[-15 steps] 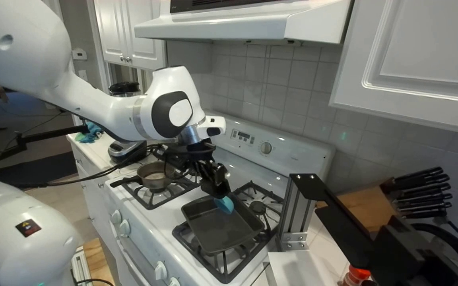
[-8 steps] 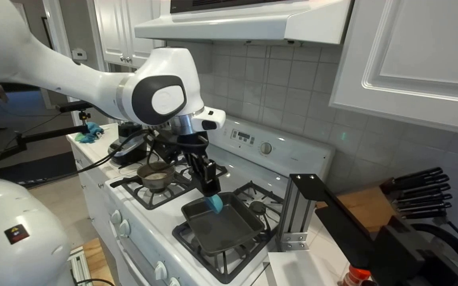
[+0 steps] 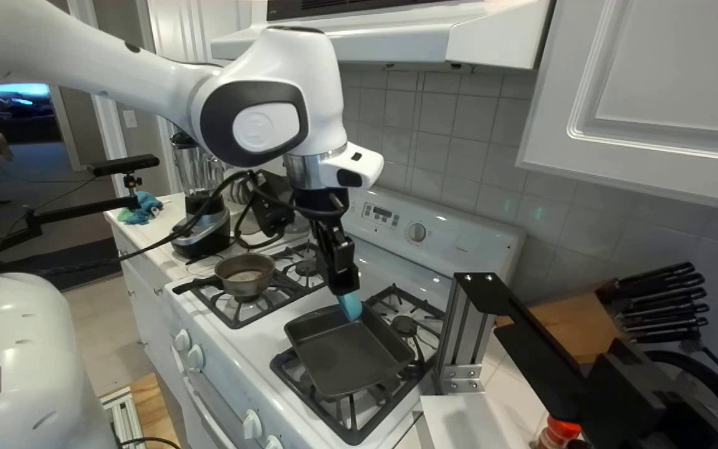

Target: Pick up the blue spoon and scoop some of the contents in the pot and pour them in the bowl

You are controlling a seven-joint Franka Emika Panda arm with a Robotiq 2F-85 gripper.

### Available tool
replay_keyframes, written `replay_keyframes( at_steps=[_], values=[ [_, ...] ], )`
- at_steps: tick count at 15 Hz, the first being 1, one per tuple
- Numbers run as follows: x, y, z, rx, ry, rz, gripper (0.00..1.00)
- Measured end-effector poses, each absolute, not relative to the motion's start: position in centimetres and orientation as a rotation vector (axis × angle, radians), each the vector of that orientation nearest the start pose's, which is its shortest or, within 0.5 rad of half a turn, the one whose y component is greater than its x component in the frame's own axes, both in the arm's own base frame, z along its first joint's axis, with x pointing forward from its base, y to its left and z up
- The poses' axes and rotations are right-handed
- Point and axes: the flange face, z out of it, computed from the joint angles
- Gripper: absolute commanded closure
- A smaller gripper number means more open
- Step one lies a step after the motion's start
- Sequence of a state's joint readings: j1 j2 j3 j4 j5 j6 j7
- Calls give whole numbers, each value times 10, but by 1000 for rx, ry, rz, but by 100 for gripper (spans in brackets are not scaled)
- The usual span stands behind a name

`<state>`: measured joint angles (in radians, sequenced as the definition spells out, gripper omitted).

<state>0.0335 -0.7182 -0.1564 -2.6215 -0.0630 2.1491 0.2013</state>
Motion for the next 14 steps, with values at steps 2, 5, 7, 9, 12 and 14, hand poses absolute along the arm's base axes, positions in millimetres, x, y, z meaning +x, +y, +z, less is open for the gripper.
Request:
replay_keyframes(
  at_steps=[2, 5, 7, 9, 12, 14],
  values=[
    [357, -64, 501, -3034, 481, -304, 78],
    [366, -83, 506, -3033, 552, -201, 78],
    [375, -94, 505, -3034, 582, -149, 78],
    [385, -105, 502, -3037, 609, -98, 78],
    [399, -125, 498, -3039, 655, -61, 78],
    [408, -139, 497, -3040, 679, -50, 78]
  ],
)
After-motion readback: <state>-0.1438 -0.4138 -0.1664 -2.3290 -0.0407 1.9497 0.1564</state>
